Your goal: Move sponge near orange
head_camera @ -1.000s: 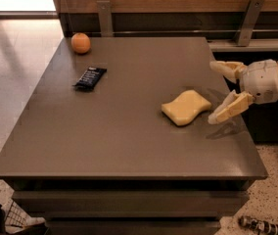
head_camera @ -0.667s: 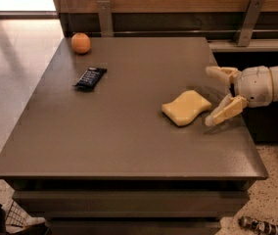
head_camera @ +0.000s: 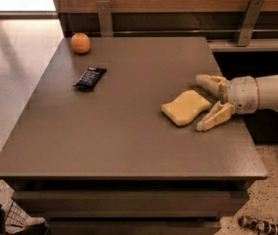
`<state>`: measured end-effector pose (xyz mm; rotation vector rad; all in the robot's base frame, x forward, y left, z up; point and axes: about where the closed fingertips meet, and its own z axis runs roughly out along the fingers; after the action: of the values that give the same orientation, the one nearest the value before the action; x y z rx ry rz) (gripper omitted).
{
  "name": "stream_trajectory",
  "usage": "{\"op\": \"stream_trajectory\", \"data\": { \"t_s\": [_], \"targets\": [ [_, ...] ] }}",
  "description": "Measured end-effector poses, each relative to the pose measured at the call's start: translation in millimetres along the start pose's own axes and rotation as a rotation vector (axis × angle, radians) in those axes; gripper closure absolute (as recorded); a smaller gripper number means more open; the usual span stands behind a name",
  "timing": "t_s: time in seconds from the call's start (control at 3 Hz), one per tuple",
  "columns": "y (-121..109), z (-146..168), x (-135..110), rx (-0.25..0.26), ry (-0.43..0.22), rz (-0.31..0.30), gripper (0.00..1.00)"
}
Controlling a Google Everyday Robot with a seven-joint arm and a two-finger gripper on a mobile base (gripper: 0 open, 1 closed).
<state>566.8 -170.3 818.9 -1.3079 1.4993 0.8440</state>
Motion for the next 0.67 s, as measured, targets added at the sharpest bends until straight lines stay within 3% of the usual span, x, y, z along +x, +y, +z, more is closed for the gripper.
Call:
{"op": "stream_trajectory", "data": {
  "t_s": [0.33, 0.67],
  "targets": [
    [11.7, 17.8, 6.6, -0.025, -0.036, 0.001, 0.21],
    [11.2, 15.6, 3.9, -0.025, -0.036, 0.001, 0.44]
  ]
}}
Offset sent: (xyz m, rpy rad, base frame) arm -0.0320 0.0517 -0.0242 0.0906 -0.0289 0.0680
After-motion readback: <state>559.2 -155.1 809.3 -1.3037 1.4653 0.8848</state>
